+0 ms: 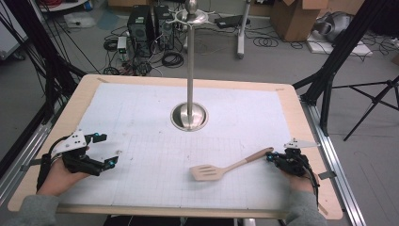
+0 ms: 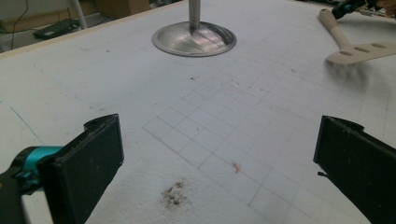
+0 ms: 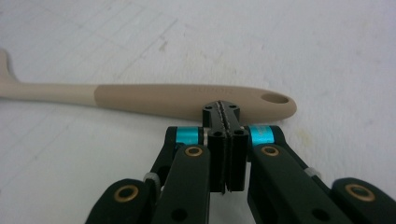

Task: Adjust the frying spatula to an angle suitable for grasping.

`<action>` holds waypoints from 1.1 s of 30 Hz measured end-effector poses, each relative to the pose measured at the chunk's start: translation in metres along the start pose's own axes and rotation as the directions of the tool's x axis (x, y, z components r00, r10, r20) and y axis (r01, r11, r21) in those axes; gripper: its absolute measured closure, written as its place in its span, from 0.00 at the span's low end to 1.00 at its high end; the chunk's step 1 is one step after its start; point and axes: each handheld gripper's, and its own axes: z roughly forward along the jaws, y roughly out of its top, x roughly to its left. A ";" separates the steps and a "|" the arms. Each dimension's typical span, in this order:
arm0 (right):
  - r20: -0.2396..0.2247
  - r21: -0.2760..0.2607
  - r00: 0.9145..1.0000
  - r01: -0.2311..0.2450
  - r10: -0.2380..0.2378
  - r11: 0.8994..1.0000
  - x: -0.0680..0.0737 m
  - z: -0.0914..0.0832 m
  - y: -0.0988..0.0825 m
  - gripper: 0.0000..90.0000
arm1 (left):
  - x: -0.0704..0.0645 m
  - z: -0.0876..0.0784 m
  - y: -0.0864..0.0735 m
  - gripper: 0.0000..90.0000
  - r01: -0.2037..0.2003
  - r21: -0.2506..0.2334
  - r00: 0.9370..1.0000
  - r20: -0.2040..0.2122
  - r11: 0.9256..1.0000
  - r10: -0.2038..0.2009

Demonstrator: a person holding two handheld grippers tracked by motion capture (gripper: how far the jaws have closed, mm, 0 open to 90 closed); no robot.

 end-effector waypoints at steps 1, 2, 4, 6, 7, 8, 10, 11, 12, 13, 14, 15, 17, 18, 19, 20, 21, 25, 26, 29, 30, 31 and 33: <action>0.001 0.000 1.000 0.005 -0.005 1.000 0.000 0.002 0.002 1.00 | 0.000 0.000 0.000 0.02 0.000 0.000 1.000 -0.001 1.000 0.000; 0.001 0.001 1.000 0.012 -0.012 1.000 0.000 0.004 0.003 1.00 | -0.001 -0.001 -0.001 0.02 -0.001 0.002 1.000 -0.002 1.000 0.001; -0.004 -0.016 1.000 0.017 -0.017 1.000 -0.003 0.007 0.005 1.00 | -0.002 -0.003 -0.001 0.02 0.000 0.004 1.000 -0.007 1.000 0.000; -0.003 -0.042 1.000 0.021 -0.021 0.999 -0.004 0.009 0.008 1.00 | -0.002 -0.006 -0.002 0.02 0.000 0.005 1.000 -0.016 1.000 0.000; -0.001 -0.061 1.000 0.019 -0.019 0.998 -0.004 0.011 0.009 1.00 | -0.003 -0.008 -0.003 0.02 0.004 0.005 1.000 -0.021 1.000 -0.004; 0.001 -0.079 1.000 0.017 -0.017 0.997 -0.005 0.013 0.012 1.00 | -0.003 -0.009 -0.004 0.02 0.002 0.005 1.000 -0.023 1.000 -0.001; 0.004 -0.058 1.000 0.018 -0.017 0.998 -0.006 0.021 0.018 1.00 | -0.003 -0.013 -0.005 0.02 0.006 0.006 0.999 -0.032 1.000 -0.006; 0.008 -0.038 1.000 0.029 -0.029 0.999 -0.006 0.025 0.020 1.00 | -0.004 -0.015 -0.006 0.02 0.006 0.004 0.999 -0.038 1.000 -0.006; -0.014 0.008 0.998 0.054 -0.054 0.999 -0.003 0.033 0.021 1.00 | -0.004 -0.017 -0.007 0.02 0.006 0.004 0.999 -0.042 1.000 -0.006; -0.006 0.013 0.997 0.080 -0.080 0.997 -0.001 0.035 0.022 1.00 | -0.003 -0.020 -0.007 0.02 0.008 0.001 0.999 -0.048 1.000 -0.008; -0.009 0.013 0.996 0.086 -0.086 0.996 0.001 0.037 0.025 1.00 | -0.003 -0.022 -0.008 0.02 0.009 -0.004 0.999 -0.053 1.000 -0.009; -0.015 0.014 0.997 0.077 -0.076 0.997 0.000 0.038 0.026 1.00 | -0.002 -0.024 -0.009 0.02 0.013 -0.007 0.998 -0.057 1.000 -0.014; -0.019 0.012 0.997 0.076 -0.075 0.997 0.000 0.038 0.026 1.00 | -0.001 -0.026 -0.011 0.02 0.019 -0.004 0.998 -0.063 1.000 -0.019; -0.016 0.009 0.997 0.076 -0.076 0.997 -0.001 0.039 0.026 1.00 | -0.001 -0.027 -0.011 0.02 0.020 -0.001 0.998 -0.064 1.000 -0.020; -0.014 0.010 0.997 0.080 -0.080 0.997 -0.001 0.039 0.027 1.00 | -0.001 -0.027 -0.012 0.02 0.021 0.002 0.998 -0.065 1.000 -0.021; -0.012 0.010 0.997 0.076 -0.076 0.997 -0.001 0.039 0.028 1.00 | -0.002 -0.027 -0.012 0.02 0.017 0.006 0.998 -0.065 1.000 -0.017; -0.007 0.003 0.997 0.073 -0.073 0.997 0.000 0.040 0.029 1.00 | -0.003 -0.028 -0.012 0.02 0.016 0.006 0.998 -0.067 1.000 -0.015; -0.025 -0.037 0.998 0.056 -0.057 0.998 0.000 0.036 0.031 1.00 | -0.004 -0.032 -0.011 0.02 0.013 -0.009 0.997 -0.077 1.000 -0.014; -0.031 -0.067 0.998 0.051 -0.053 0.996 0.003 0.034 0.033 1.00 | -0.003 -0.032 -0.011 0.02 0.017 -0.008 0.997 -0.079 1.000 -0.017; -0.065 -0.117 0.995 0.070 -0.078 0.991 0.016 0.033 0.045 1.00 | -0.003 -0.030 -0.013 0.02 0.020 0.005 0.997 -0.078 1.000 -0.020; -0.084 -0.124 0.992 0.085 -0.096 0.989 0.023 0.038 0.051 1.00 | -0.004 -0.029 -0.013 0.02 0.020 0.008 0.997 -0.077 1.000 -0.019; -0.098 -0.120 0.989 0.095 -0.107 0.988 0.030 0.043 0.055 1.00 | -0.005 -0.029 -0.013 0.02 0.016 0.011 0.997 -0.075 1.000 -0.015; -0.114 -0.105 0.984 0.125 -0.137 0.987 0.043 0.054 0.064 1.00 | -0.006 -0.030 -0.012 0.02 0.012 0.009 0.997 -0.073 1.000 -0.011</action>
